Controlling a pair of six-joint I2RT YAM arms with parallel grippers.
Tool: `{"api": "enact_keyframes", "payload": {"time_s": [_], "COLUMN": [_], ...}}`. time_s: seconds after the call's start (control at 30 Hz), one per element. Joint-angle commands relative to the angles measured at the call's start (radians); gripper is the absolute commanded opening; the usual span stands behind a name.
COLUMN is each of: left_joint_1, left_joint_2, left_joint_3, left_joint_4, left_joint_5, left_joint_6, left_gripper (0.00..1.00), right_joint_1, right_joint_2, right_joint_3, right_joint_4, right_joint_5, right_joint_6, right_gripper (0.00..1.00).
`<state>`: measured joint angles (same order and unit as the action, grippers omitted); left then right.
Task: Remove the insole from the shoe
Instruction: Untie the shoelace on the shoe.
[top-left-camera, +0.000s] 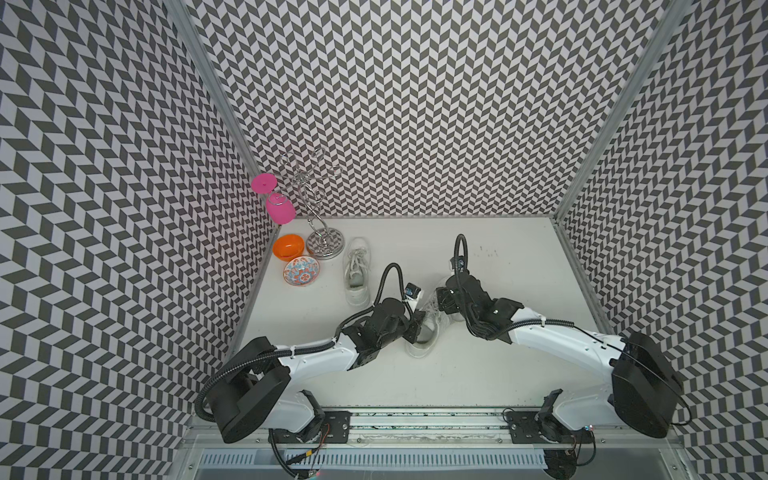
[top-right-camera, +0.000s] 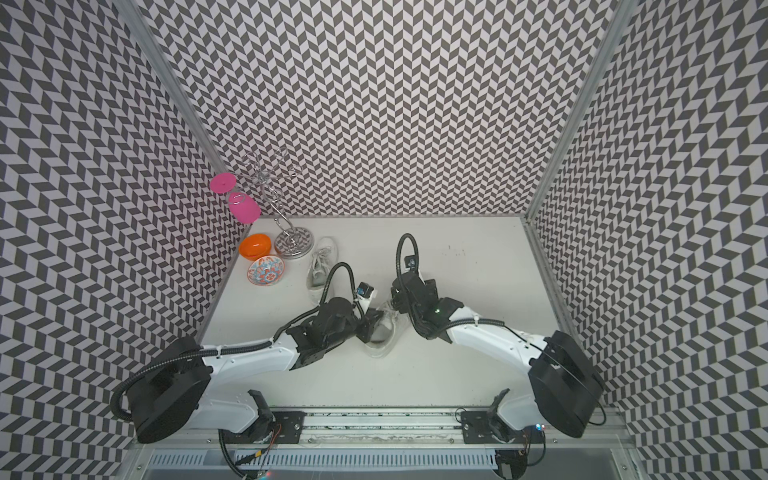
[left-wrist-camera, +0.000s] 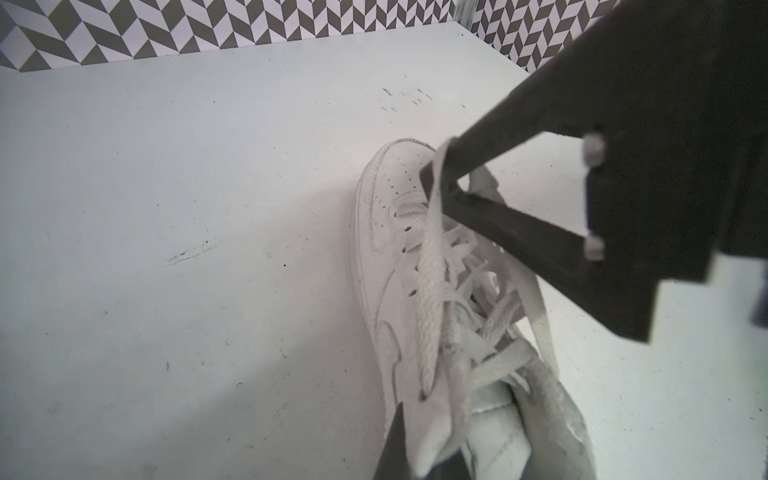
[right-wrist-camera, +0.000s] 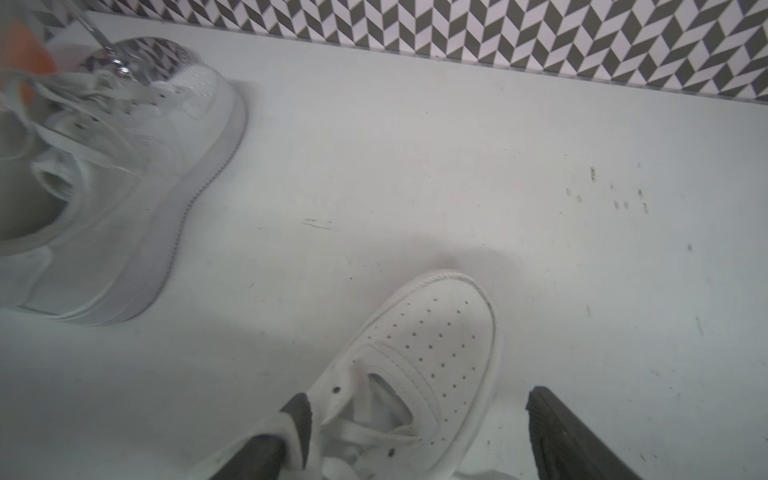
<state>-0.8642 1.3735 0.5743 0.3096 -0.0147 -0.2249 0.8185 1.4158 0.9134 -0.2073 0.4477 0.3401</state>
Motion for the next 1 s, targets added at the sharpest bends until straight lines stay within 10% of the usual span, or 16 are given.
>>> {"api": "enact_keyframes", "payload": {"time_s": [0.0,0.97], "left_joint_1": [-0.007,-0.013], "left_joint_2": [-0.010,-0.011], "left_joint_3": [0.038,0.037], "left_joint_4": [0.085,0.090], "left_joint_5": [0.004,0.025], "left_joint_6": [-0.004,0.002], "left_gripper": [0.00,0.00], "right_joint_1": [0.024,-0.328], "right_joint_2": [-0.022,0.063], "right_joint_3": [0.003,0.132], "right_joint_4": [0.077,0.104], "right_joint_5": [-0.086,-0.088], "right_joint_6": [-0.013,0.039], "right_gripper": [0.82,0.87]}}
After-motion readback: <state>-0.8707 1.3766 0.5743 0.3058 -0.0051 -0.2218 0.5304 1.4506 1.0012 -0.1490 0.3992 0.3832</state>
